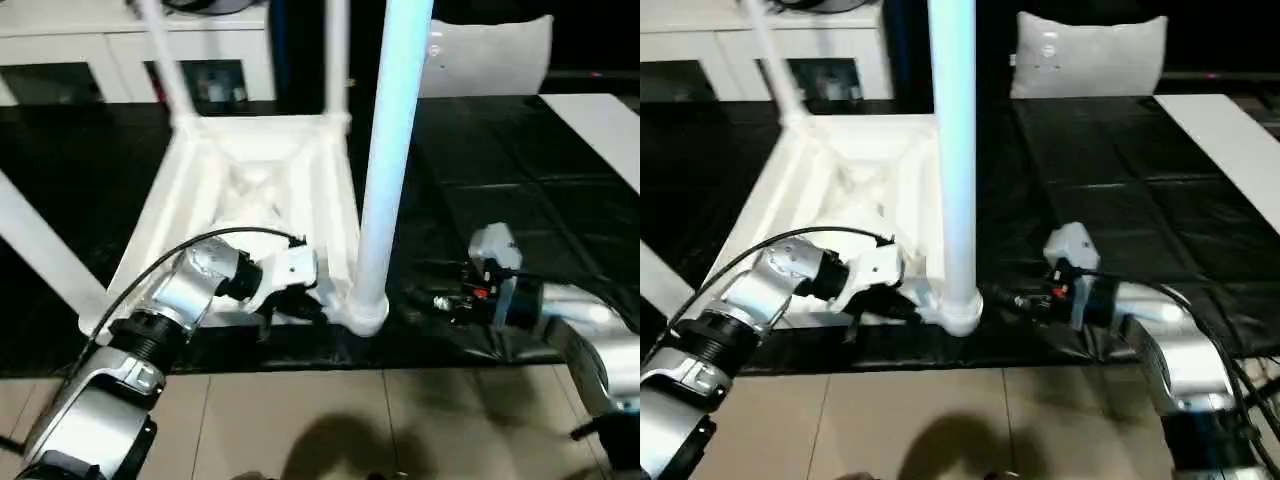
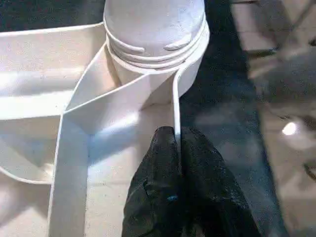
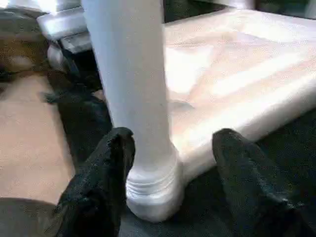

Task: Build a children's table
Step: Rotate leg to tighten

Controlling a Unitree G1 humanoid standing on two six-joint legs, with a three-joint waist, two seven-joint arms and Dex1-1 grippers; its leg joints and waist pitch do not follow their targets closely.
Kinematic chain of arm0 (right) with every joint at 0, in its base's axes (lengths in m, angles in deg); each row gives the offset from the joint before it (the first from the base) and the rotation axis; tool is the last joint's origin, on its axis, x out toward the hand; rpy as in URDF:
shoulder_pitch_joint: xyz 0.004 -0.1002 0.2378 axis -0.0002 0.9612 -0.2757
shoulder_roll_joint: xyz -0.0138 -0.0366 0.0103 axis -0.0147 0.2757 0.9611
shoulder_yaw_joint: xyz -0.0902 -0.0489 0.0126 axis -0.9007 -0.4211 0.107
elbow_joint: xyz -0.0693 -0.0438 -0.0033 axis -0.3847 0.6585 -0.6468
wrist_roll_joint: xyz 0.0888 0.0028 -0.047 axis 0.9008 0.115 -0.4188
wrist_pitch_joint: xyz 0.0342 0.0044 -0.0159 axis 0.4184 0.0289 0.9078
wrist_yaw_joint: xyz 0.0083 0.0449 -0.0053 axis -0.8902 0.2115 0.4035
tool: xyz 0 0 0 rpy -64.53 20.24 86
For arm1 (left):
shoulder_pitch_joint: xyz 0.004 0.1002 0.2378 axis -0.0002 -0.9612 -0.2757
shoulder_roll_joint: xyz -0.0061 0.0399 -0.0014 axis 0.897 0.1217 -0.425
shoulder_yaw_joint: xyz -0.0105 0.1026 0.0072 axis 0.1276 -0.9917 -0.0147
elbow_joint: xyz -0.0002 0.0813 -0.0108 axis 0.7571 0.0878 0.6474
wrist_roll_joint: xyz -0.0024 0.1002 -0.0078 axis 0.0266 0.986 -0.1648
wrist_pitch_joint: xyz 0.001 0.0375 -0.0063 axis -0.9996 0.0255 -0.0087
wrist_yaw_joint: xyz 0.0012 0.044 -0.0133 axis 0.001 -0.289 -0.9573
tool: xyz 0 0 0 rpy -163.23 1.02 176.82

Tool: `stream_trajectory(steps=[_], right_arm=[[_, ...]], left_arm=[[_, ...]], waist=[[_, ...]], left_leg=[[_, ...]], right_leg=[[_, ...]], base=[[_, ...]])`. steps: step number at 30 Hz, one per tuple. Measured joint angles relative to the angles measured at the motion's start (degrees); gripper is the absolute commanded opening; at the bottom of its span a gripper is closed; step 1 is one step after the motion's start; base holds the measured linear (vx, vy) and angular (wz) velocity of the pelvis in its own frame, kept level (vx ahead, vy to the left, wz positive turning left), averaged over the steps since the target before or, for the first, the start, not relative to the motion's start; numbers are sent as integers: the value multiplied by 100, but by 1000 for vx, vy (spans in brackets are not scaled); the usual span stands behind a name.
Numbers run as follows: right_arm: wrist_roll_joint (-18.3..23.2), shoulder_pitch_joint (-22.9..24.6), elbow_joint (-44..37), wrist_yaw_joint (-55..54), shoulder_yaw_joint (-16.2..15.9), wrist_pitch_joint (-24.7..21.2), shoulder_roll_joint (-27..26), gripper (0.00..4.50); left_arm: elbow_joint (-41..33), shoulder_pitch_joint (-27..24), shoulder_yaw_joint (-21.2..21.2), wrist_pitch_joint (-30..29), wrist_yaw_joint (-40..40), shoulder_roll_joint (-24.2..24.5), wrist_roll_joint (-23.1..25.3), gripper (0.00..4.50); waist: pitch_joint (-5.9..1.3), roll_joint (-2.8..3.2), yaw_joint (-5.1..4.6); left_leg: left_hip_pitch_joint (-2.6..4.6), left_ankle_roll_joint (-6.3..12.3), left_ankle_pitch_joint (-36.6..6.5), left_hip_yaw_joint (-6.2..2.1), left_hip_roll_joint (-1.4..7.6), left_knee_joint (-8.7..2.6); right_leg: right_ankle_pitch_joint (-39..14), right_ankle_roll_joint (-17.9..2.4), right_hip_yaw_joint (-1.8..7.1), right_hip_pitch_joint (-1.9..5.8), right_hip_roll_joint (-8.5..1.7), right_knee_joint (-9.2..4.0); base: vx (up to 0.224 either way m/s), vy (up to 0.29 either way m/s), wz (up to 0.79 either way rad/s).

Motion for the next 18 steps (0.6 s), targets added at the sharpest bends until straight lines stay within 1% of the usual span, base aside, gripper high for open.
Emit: stream_trajectory(steps=[2, 3, 4, 6, 9, 11, 13, 14, 15, 16, 18], right_arm=[[-10, -193, 168, 317, -170, -2, 64, 330], [-30, -273, 245, 421, -250, 23, 75, 338], [-79, -392, 364, 508, -355, 56, 74, 338], [-168, -533, 575, 664, -499, 135, 64, 338], [-249, -665, 812, 869, -689, 208, 40, 338], [-272, -791, 1008, 1002, -819, 260, -20, 311], [-289, -853, 1137, 1101, -869, 321, -106, 303], [-293, -864, 1178, 1116, -910, 351, -114, 279], [-300, -874, 1241, 1124, -934, 390, -116, 279], [-313, -884, 1305, 1147, -960, 424, -120, 267], [-314, -891, 1364, 1189, -977, 445, -138, 257]], left_arm=[[2, 5, -40, 81, -211, 0, -64, 0], [4, 5, -50, 101, -280, 18, -75, 0], [15, 9, -58, 129, -346, 56, -86, 0], [46, 22, -73, 206, -392, 63, -90, 0], [89, 79, -115, 264, -434, 11, -97, 0], [99, 88, -116, 317, -506, -31, -99, 0], [101, 88, -117, 344, -509, -60, -99, 0], [102, 88, -117, 350, -509, -64, -99, 0], [104, 88, -117, 354, -509, -67, -99, 0], [107, 88, -118, 362, -509, -63, -99, 0], [108, 88, -118, 369, -509, -58, -99, 0]], waist=[[0, -7, 68], [0, -10, 81], [0, -12, 83], [0, -14, 123], [0, -16, 203], [0, -16, 239], [0, -16, 258], [0, -16, 261], [0, -16, 261], [0, -17, 260], [0, -17, 257]], left_leg=[[-6, 0, 0, 3, 1, 0], [-6, 0, 0, 4, 1, 0], [-6, 0, 0, 6, 2, 0], [-6, 0, 0, 7, 1, 2], [-6, 0, 0, 10, 1, 3], [-6, 0, 0, 11, 2, 3], [-6, 0, 0, 11, 2, 3], [-6, 0, 0, 11, 2, 3], [-7, 0, 0, 11, 2, 3], [-6, 0, 0, 12, 2, 4], [-6, 0, 0, 12, 2, 3]], right_leg=[[0, 0, 3, -9, -1, 4], [0, 1, 3, -10, -1, 5], [0, 0, 4, -12, -1, 7], [0, 0, 5, -12, -1, 8], [0, 0, 7, -12, -2, 7], [0, 0, 8, -12, -2, 7], [0, 0, 7, -12, -2, 8], [0, 0, 7, -13, -2, 8], [0, 0, 7, -12, -2, 8], [0, 0, 8, -12, -2, 8], [0, 0, 7, -12, -2, 8]], base=[[0, 0, 0], [0, 0, 0], [0, 0, 0], [0, 0, 0], [0, 0, 0], [0, 0, 0], [0, 0, 0], [0, 0, 0], [0, 0, 0], [0, 0, 0], [0, 0, 0]])
